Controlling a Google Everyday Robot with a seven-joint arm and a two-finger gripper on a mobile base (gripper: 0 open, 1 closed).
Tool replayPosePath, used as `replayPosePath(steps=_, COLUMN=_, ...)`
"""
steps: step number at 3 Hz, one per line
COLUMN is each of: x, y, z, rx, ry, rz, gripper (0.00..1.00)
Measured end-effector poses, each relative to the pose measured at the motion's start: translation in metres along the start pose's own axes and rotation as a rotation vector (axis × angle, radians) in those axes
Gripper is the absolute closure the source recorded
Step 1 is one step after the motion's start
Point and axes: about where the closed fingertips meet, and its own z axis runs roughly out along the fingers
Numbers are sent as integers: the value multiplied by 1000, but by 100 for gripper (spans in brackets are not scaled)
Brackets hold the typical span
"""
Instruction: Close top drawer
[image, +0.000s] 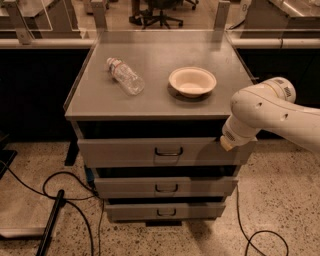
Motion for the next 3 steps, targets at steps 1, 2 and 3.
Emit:
replayPosePath(steps=1, x=17, y=2, z=-9, rx=-44, ry=25, rz=21, gripper=100)
replayPosePath(steps=2, x=74, y=7, z=-47, rx=-117, ry=89, rz=72, gripper=100)
replayPosePath(steps=3, x=79, y=12, z=-49, rx=-138, ry=107, rz=77, gripper=82)
